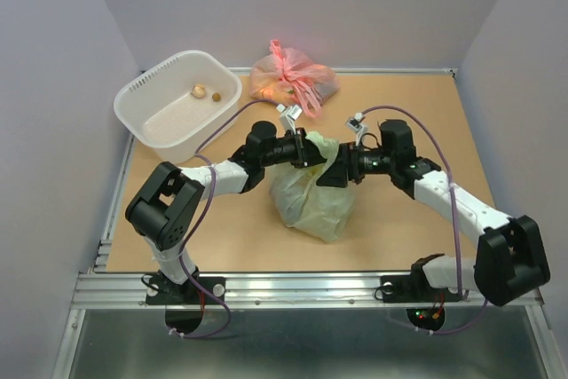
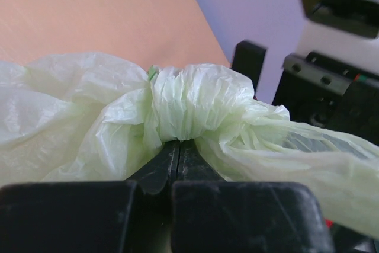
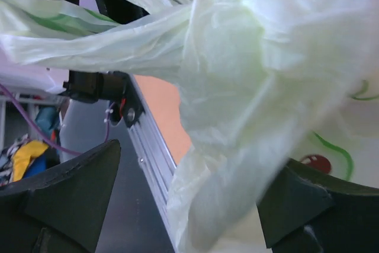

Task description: Place the fake fruits into the plastic bag and tie a complex knot

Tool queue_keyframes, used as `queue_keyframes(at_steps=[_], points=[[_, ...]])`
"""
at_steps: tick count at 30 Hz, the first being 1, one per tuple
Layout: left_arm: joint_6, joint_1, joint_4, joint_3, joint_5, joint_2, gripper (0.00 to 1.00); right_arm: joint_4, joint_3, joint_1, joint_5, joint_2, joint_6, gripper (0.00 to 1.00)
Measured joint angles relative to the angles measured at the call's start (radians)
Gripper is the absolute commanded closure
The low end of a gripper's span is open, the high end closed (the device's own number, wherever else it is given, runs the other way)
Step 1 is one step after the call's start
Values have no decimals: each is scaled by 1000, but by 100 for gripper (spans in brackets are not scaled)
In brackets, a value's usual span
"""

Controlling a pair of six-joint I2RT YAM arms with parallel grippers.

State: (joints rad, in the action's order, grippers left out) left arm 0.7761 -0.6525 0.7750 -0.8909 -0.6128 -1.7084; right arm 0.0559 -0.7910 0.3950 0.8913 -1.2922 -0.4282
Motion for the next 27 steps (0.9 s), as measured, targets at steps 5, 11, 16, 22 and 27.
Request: queue_keyframes(at_steps=[5,11,16,22,27], points=[[-4,0,-7,0,-10,0,100,143,-3,-81,-50,113,110,53],[-15,-1,-44,9,-17,5,100,198,-2,-80,-47,116,171,92],[-41,-2,-127,45,-14,50,100,182,5,-80,-44,74,150,100],[-61,-16,-215,98,-10,169,100,145,42,-72,-18,97,122,100],[-35,-69,-191,95,-8,119,100,108,72,-11,0,124,106,99]])
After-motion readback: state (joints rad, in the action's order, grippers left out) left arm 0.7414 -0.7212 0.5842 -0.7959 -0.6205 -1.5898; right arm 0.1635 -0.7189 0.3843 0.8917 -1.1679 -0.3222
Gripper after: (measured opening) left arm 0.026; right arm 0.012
